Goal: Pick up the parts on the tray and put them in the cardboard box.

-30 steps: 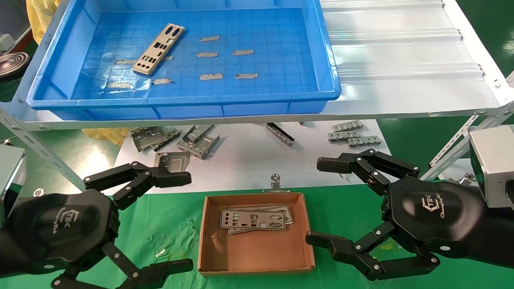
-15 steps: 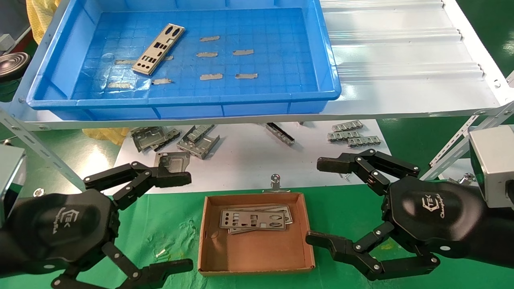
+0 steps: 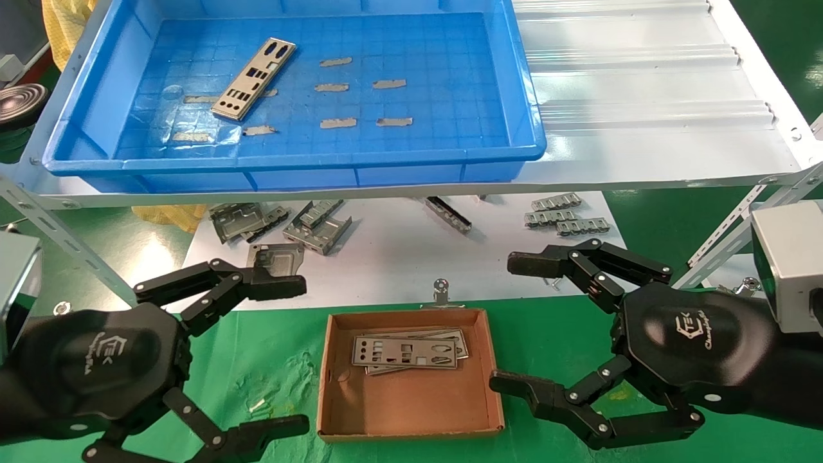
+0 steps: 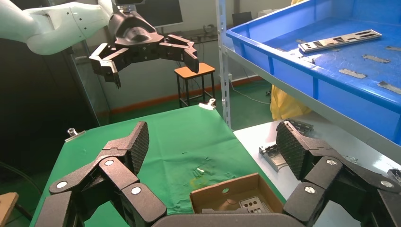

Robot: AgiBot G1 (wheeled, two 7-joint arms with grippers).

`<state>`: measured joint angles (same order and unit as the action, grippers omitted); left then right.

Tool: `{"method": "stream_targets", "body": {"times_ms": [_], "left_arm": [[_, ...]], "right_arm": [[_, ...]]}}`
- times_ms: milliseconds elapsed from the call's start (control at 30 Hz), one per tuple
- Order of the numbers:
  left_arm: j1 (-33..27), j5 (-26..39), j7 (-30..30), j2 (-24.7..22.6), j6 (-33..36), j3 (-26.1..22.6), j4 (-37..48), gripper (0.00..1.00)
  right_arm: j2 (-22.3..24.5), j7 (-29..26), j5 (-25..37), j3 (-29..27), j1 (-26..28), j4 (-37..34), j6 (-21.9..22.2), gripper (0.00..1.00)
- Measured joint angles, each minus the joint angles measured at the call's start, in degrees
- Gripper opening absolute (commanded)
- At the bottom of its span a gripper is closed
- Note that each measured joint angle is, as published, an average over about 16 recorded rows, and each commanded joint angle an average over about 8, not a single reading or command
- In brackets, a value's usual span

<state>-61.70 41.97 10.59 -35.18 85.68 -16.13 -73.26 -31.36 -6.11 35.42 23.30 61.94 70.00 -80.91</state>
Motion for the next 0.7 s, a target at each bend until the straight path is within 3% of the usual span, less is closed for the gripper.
{"method": "stream_targets", "body": {"times_ms": [233,700], "left_arm": [[0.00,0.00,0.00,0.00,0.00,0.00,0.00,1.00],[0.00,0.00,0.00,0.00,0.00,0.00,0.00,1.00]], "right_arm": [[0.00,0.00,0.00,0.00,0.00,0.00,0.00,0.00],[0.00,0.00,0.00,0.00,0.00,0.00,0.00,0.00]]}}
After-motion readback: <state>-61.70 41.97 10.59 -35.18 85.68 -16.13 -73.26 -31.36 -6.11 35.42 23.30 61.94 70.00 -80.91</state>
